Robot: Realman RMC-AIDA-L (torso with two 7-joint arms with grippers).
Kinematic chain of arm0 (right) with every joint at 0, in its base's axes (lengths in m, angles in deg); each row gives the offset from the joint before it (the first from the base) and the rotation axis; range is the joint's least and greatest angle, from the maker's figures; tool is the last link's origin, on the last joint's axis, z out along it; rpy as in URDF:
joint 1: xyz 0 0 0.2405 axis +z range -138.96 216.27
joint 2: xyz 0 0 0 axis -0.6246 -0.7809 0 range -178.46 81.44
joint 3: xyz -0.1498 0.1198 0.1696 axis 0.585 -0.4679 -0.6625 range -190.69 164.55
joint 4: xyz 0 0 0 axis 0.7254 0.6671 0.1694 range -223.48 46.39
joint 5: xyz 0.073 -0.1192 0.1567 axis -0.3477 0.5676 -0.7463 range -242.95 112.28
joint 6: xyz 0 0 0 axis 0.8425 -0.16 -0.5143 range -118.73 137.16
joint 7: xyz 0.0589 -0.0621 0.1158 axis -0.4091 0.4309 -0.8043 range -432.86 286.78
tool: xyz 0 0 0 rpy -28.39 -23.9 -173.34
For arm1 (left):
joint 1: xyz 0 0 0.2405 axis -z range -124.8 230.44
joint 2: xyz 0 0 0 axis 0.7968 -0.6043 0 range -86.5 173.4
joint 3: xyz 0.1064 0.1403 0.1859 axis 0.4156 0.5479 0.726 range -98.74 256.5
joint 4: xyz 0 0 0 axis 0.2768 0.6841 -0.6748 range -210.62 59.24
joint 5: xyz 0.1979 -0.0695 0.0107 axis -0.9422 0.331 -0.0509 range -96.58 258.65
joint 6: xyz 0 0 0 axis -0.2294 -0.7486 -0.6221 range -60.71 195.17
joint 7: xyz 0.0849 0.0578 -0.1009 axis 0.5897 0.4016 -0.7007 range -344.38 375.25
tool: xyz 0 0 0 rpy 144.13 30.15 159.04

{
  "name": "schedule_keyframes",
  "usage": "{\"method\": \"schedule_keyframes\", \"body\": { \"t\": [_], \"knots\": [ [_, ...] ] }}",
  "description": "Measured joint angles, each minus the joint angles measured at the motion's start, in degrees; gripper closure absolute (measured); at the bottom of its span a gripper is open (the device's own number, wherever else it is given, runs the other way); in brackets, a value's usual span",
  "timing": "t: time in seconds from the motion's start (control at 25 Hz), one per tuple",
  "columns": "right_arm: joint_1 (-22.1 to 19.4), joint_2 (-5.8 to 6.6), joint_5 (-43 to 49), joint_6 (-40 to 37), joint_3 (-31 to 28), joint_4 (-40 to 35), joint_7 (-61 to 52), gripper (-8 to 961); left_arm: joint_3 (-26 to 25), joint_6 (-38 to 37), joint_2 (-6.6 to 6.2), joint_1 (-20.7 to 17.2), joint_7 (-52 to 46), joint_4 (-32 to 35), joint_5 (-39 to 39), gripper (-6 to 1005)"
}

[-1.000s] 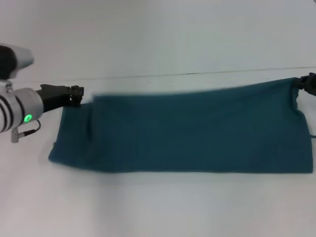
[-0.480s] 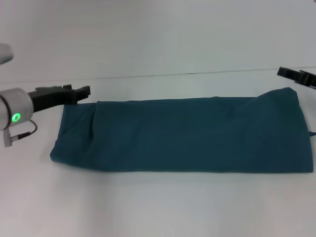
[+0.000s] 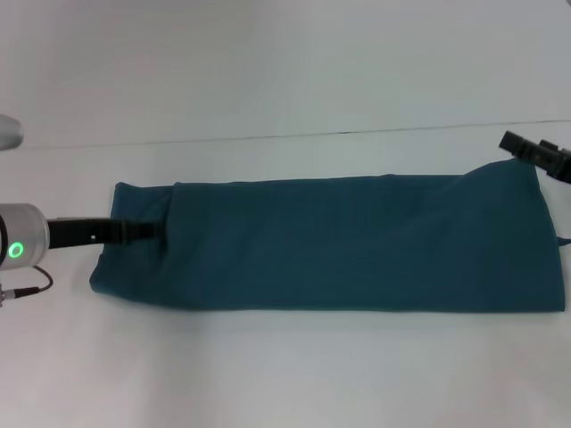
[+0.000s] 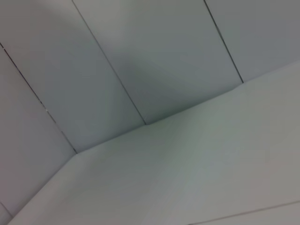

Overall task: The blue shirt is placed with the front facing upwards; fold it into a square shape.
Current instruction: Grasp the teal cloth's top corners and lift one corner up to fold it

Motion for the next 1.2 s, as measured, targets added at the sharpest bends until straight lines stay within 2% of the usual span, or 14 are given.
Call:
{"method": "schedule_keyframes", "body": {
  "t": [0.04, 0.24, 0.36, 0.64, 0.84, 1.2],
  "knots": [
    [-0.2, -0.09, 0.1, -0.3, 0.0, 0.2, 0.0, 107, 0.4, -0.1, 0.08, 0.0, -0.8, 0.4, -0.9, 231],
    [-1.0, -0.34, 0.1, -1.3, 1.1, 0.5, 0.2, 14, 0.7, -0.5, 0.43, -0.4, -3.2, 1.9, -3.3, 221],
    [-1.2, -0.54, 0.1, -1.5, 2.2, 0.5, 0.2, 16, 0.9, -0.2, 0.65, -0.6, -5.3, 2.5, -6.4, 214],
    [-0.8, -0.65, 0.1, -1.5, 3.1, 0.5, 0.1, 19, 0.7, 1.7, 0.59, -0.6, -6.7, 1.8, -7.5, 220],
    [-0.5, -0.65, 0.1, -1.5, 3.6, 0.3, -0.3, 19, 0.0, 2.4, -0.40, 1.2, -6.7, -2.5, -7.6, 225],
    [0.0, -0.65, 0.1, -1.1, 5.1, 0.5, -0.4, 18, 0.5, 5.1, -0.47, 2.3, -5.9, -6.0, -7.7, 232]
  ]
}}
